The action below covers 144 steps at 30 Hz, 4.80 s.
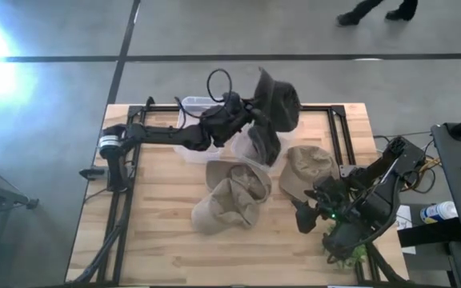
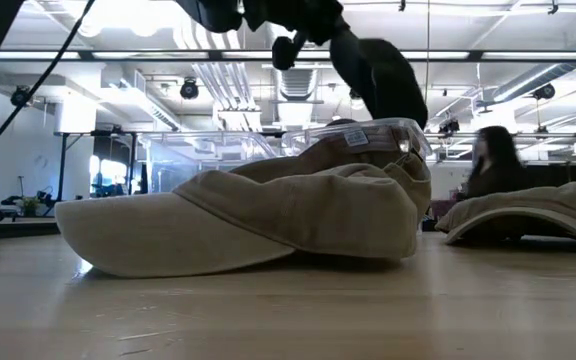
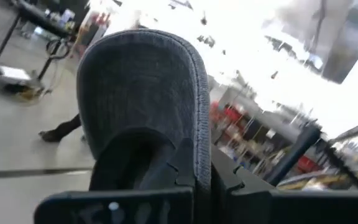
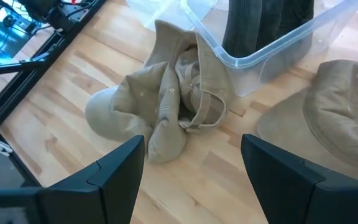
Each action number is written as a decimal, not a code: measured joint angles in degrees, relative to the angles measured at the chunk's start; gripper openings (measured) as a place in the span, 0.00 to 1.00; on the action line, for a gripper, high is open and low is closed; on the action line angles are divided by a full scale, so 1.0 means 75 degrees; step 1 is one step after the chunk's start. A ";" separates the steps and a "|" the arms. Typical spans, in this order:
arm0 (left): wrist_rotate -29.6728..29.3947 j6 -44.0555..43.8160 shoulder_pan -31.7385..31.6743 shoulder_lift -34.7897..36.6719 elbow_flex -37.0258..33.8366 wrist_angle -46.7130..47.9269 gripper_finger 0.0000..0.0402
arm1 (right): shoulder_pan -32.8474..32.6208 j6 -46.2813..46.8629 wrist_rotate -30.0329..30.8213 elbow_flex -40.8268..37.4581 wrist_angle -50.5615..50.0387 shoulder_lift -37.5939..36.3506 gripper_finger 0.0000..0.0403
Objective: Pick & Place hat
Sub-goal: Put the black cap into the right transparent bin, then put the bottom brown cap into the left transparent bin
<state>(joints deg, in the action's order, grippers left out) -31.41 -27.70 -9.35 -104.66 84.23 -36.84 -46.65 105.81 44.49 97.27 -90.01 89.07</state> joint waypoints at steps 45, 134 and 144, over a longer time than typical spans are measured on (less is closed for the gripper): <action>0.0460 -0.1157 0.0540 -0.0289 -0.1137 0.4454 0.41 | 0.0104 -0.0054 -0.0346 -0.0163 0.0000 -0.0226 0.65; 0.0826 -0.0790 0.5869 0.0732 -0.3354 0.5171 0.52 | 0.2137 -0.2754 -0.3870 -0.3625 0.8057 0.0611 0.58; 0.0775 0.2438 0.4661 0.0801 -0.3156 0.5163 0.52 | 0.1303 -0.0367 -0.4278 -0.3666 0.9361 0.1953 0.58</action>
<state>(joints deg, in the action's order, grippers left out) -25.60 -9.42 25.60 -98.65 60.56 1.89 -36.88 103.06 12.40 69.78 -19.80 103.71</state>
